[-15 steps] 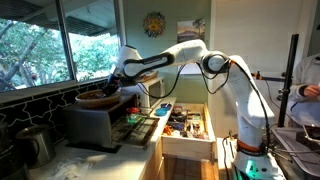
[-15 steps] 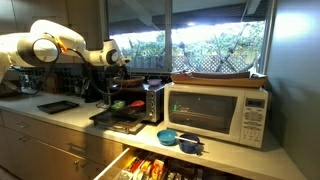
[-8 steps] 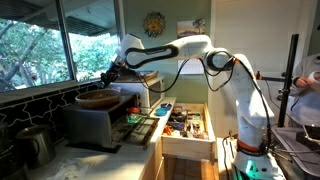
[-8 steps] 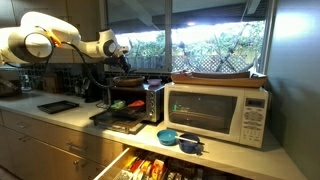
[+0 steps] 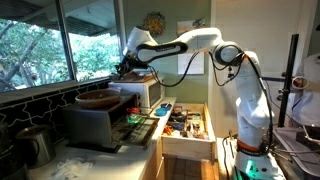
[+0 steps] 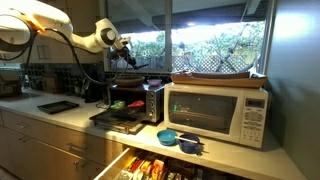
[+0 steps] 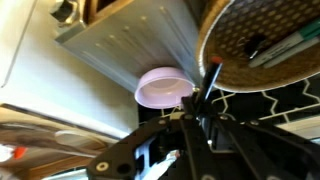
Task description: Remove a pen from the straw basket on top of the oven and put pen on the oven top
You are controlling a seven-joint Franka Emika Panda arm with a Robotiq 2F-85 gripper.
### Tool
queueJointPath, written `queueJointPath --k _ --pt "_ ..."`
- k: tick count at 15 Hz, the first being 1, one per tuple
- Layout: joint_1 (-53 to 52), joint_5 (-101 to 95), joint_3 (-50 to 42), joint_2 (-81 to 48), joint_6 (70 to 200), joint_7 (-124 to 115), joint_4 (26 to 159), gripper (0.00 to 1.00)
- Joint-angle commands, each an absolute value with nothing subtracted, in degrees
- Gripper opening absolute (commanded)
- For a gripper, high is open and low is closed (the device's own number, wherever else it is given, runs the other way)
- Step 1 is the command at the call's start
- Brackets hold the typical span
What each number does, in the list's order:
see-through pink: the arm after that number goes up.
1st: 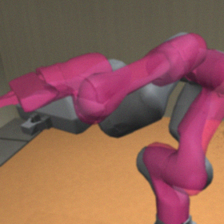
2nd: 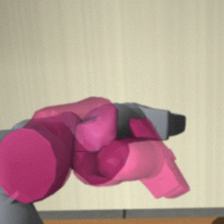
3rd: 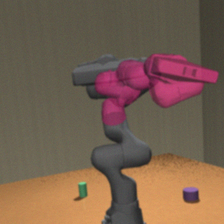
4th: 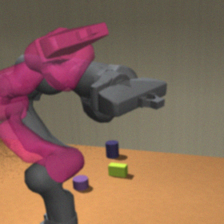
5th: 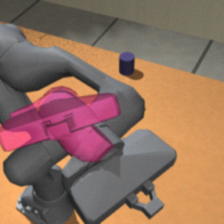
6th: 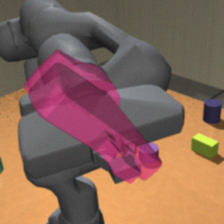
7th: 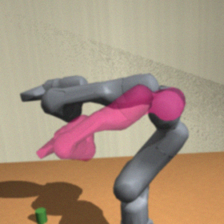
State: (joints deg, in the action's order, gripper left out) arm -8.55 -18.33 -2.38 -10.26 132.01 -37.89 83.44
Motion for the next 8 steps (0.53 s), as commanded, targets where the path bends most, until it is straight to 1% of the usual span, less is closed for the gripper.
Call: queueJointPath --k 1,4,8 --pt "-9.2 -23.99 -4.17 -3.59 127.45 -48.8 93.23 0.03" --pt "-7.02 -27.79 -3.32 -1.84 126.83 -59.33 97.64 0.03" --pt "-4.63 -29.9 -3.17 -1.97 131.34 -69.71 101.77 0.03"
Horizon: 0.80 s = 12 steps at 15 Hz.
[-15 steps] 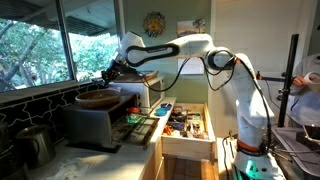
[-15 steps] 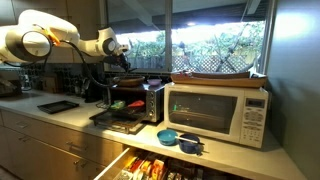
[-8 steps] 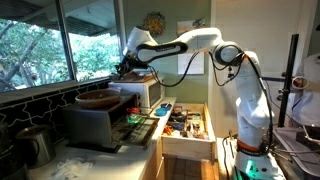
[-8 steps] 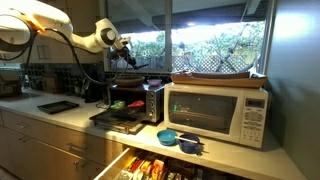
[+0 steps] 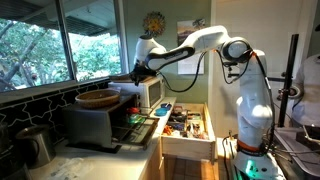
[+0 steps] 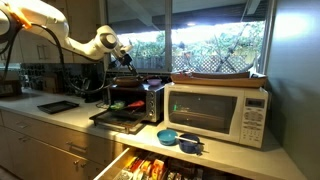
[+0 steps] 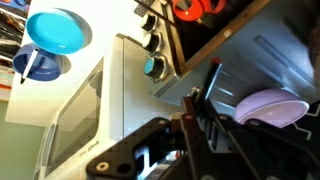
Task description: Remove a pen from the straw basket on top of the oven and put pen on the oven top
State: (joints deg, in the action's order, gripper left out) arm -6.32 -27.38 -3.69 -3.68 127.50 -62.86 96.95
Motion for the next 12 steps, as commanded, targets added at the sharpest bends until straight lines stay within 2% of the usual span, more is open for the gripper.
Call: queueJointPath --k 1,3,4,5,6,7,12 --pt "-4.2 -29.95 -3.09 -2.89 133.47 -70.39 101.64 0.03" --pt "-3.71 -29.65 -2.89 -4.73 138.08 -70.03 101.25 0.03" --pt "-3.78 -28.71 -2.76 -4.31 134.48 -68.35 99.95 0.03" --pt "-3.73 -28.69 -2.81 -4.66 135.18 -68.34 100.03 0.13" --pt "-3.74 -28.69 -2.81 -4.78 135.18 -68.34 99.96 0.13" --pt "-3.75 -28.69 -2.75 -4.76 135.16 -68.34 99.88 0.03" --pt "-3.35 -28.42 -3.34 -9.46 140.72 -72.21 94.82 0.03"
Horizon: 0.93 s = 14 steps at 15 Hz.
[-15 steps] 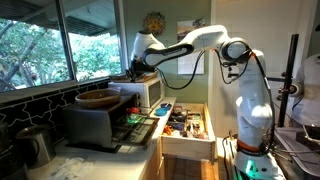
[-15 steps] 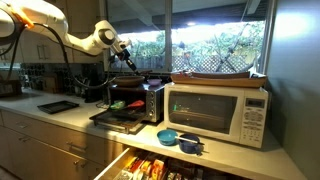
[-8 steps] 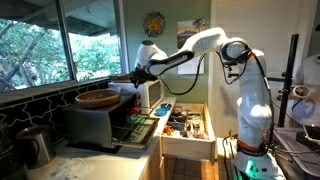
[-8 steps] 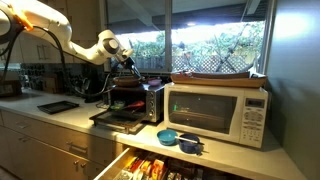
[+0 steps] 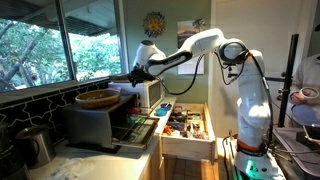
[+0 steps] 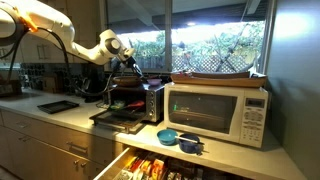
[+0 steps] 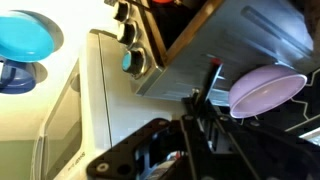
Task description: Remove a pen from the straw basket on top of the oven and put pen on the oven top
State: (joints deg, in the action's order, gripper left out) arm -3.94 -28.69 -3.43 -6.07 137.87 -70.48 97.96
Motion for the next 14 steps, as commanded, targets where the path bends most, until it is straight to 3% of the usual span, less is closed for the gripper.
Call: queueJointPath --k 1,14 --pt "-3.46 -27.74 -3.24 -10.4 141.23 -71.67 94.11 0.03" --pt "-7.1 -23.83 -4.14 -18.0 135.74 -77.48 86.18 0.03"
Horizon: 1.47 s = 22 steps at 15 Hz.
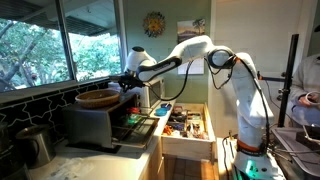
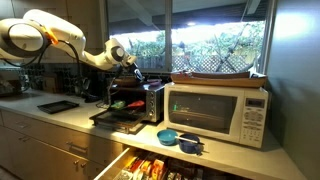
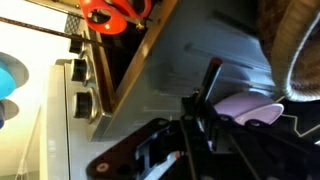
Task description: Remove a pen from the straw basket on top of the oven and put pen on the oven top
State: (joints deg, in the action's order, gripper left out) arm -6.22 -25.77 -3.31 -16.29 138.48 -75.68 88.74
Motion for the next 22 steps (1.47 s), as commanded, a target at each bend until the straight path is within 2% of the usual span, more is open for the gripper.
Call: queueJointPath --k 1,4,5,6,14,15,22 --pt "-7.09 -23.22 -4.14 -18.33 135.38 -77.73 85.81 0.03" --pt "-6.96 -21.3 -3.96 -19.35 134.49 -77.59 84.51 0.03" --pt "-6.94 -20.65 -3.98 -19.61 134.42 -77.58 84.22 0.38" --pt "-7.0 -20.32 -4.1 -19.91 134.24 -77.7 83.82 0.39" --pt "-7.34 -20.11 -4.66 -18.12 131.45 -77.38 82.34 0.97" --pt "-7.19 -19.72 -4.26 -16.52 129.99 -75.73 82.75 1.0" --pt "-5.23 -7.94 0.53 -0.35 135.13 -52.95 91.77 1.0"
